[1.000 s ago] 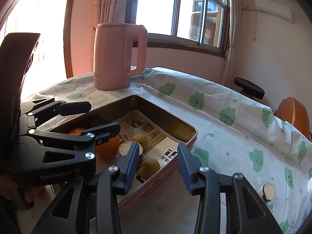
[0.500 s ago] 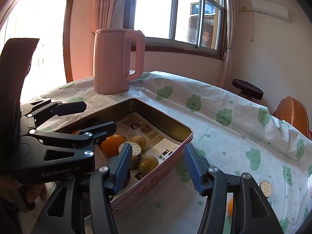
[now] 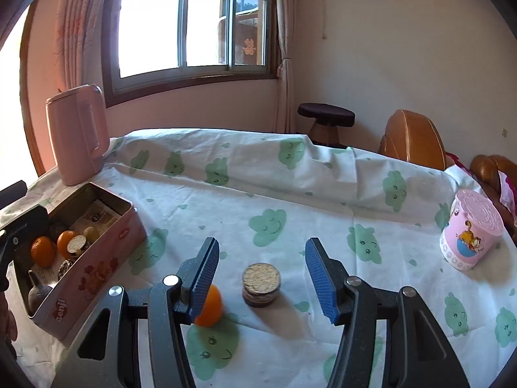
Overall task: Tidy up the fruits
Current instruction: 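Move both open grippers back toward the remaining items on the cloth, then grasp the round brown grain cake with the right gripper while the left gripper grasps a small orange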
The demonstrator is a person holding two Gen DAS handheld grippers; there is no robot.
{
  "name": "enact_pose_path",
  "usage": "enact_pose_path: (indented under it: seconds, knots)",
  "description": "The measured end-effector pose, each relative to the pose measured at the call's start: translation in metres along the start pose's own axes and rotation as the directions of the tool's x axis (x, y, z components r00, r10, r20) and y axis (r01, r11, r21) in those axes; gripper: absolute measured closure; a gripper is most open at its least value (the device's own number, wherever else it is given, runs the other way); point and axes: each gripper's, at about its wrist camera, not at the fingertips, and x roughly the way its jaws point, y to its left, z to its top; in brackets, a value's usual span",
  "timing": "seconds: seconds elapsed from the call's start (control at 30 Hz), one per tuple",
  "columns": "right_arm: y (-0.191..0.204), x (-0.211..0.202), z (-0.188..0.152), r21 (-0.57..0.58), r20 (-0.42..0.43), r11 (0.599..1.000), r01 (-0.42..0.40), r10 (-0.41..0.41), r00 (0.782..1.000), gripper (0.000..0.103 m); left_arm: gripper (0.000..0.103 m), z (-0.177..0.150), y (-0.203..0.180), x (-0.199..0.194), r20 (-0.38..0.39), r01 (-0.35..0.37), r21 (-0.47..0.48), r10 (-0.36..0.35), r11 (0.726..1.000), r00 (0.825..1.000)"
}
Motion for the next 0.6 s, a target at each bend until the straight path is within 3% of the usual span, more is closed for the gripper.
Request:
enact_pose_path:
  seconds: [0.2,0.5,0.6]
  knots:
    - [-0.006,0.013,-0.004,0.023,-0.045,0.999,-0.038,0.039,0.998,0.045,0.004,-0.002,-0.034,0.013,-0.015,0.005,0.059,-0.004,0.998,1.000]
    - [-0.006,0.050,-0.013,0.064,-0.187,0.993,-0.096,0.107,0.977,0.045,0.004,-0.008,-0.041,0.025,-0.049,-0.007,0.059,0.010,0.998,0.999]
    - [-0.009,0.052,-0.015,0.094,-0.197,0.985,-0.144,0.160,0.967,0.065,0.004,-0.008,-0.045,0.027,-0.060,0.008,0.060,-0.004,0.998,0.998]
